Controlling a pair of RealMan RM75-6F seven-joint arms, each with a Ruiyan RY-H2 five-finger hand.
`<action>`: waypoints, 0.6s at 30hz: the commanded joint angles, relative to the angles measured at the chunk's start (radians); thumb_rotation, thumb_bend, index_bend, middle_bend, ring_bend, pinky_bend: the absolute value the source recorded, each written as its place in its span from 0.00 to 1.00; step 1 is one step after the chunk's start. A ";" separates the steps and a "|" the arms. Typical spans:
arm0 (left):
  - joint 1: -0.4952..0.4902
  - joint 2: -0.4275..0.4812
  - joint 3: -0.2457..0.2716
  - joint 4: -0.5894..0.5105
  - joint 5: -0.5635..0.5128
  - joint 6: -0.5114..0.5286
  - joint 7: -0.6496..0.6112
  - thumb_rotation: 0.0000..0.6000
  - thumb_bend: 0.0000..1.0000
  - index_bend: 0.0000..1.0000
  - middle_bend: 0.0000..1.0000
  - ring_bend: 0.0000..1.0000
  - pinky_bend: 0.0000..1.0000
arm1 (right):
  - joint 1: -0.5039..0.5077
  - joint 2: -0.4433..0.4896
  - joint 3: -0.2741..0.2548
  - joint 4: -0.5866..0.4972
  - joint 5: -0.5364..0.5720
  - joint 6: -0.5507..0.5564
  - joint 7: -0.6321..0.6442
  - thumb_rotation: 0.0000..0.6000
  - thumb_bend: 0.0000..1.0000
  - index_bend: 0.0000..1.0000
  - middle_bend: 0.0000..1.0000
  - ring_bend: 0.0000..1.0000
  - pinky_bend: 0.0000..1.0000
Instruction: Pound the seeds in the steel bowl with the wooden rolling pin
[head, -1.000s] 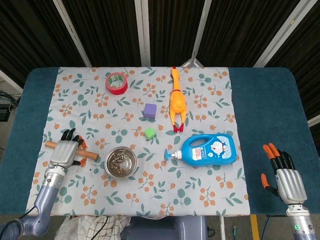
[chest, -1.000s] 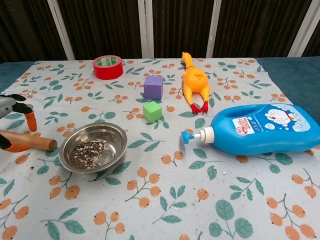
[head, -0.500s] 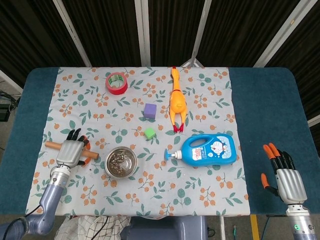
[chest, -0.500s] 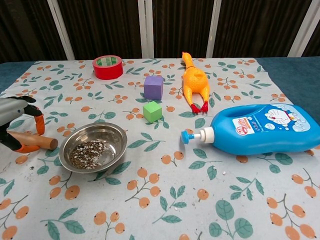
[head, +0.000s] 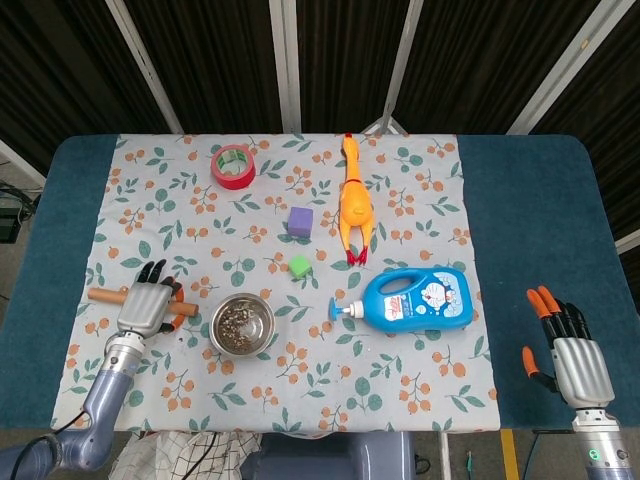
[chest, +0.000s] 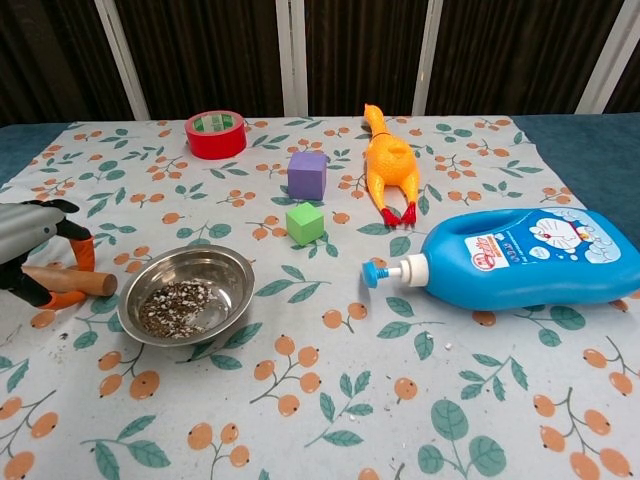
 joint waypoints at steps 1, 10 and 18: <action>0.000 -0.002 0.002 0.002 0.005 0.004 -0.004 1.00 0.52 0.55 0.47 0.05 0.00 | 0.000 0.000 0.000 0.000 0.000 0.000 -0.001 1.00 0.52 0.00 0.00 0.00 0.00; 0.002 -0.007 0.007 0.000 0.046 0.025 -0.043 1.00 0.71 0.60 0.60 0.10 0.00 | -0.001 0.000 0.000 -0.003 0.003 -0.001 -0.006 1.00 0.52 0.00 0.00 0.00 0.00; 0.000 -0.004 0.007 -0.003 0.060 0.030 -0.059 1.00 0.82 0.61 0.62 0.11 0.00 | -0.002 0.000 0.000 -0.005 0.004 -0.001 -0.006 1.00 0.52 0.00 0.00 0.00 0.00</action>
